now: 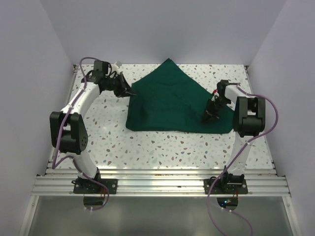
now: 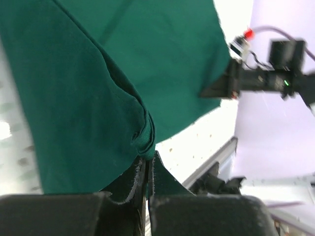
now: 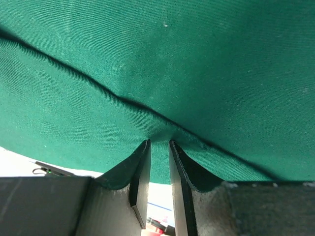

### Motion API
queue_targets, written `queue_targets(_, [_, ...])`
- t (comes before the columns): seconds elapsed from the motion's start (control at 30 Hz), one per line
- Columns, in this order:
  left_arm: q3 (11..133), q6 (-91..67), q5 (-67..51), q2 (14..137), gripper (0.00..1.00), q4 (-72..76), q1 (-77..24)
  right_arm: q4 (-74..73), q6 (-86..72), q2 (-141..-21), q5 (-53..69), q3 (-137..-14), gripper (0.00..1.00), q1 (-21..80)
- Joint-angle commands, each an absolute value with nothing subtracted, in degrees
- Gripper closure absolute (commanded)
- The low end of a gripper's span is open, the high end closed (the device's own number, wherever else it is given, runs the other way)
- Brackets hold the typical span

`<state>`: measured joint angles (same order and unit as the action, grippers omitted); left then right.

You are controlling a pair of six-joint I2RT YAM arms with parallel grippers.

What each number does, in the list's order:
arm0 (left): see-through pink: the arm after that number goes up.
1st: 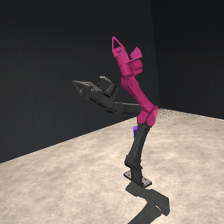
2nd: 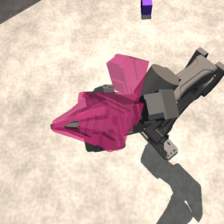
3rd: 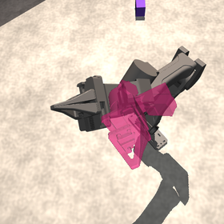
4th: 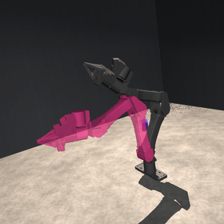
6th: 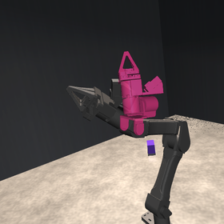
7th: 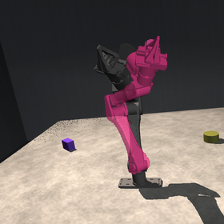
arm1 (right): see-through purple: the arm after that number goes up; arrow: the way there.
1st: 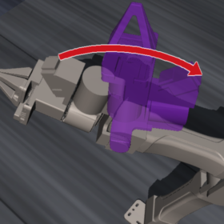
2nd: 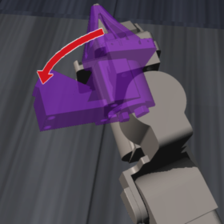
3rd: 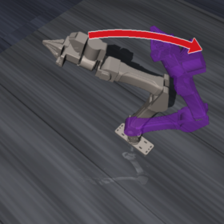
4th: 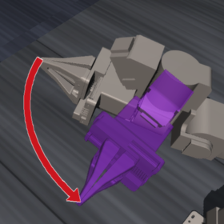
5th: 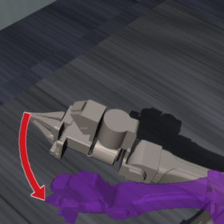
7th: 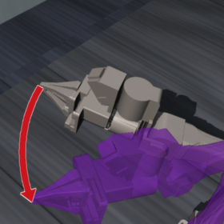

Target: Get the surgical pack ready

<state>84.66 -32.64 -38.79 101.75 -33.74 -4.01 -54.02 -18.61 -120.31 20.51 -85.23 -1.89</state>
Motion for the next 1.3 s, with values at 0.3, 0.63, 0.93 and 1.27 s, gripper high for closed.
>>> queue_targets(0.3, [100.7, -39.1, -45.6, 112.6, 1.00, -30.8, -18.9, -53.4, -19.4, -123.3, 19.0, -87.0, 0.74, -1.8])
queue_targets(0.63, [112.9, -39.5, -47.6, 122.2, 1.00, -33.3, -24.8, -53.6, -19.4, -124.8, 19.1, -86.9, 0.74, -1.8])
queue_targets(0.93, [114.1, -42.1, -48.7, 126.7, 1.00, -29.6, -26.8, -53.9, -19.1, -125.2, 18.8, -87.1, 0.74, -1.8])
queue_targets(1.27, [115.8, -45.0, -48.6, 131.6, 1.00, -26.5, -27.2, -53.6, -19.0, -125.5, 19.2, -86.9, 0.74, -1.7])
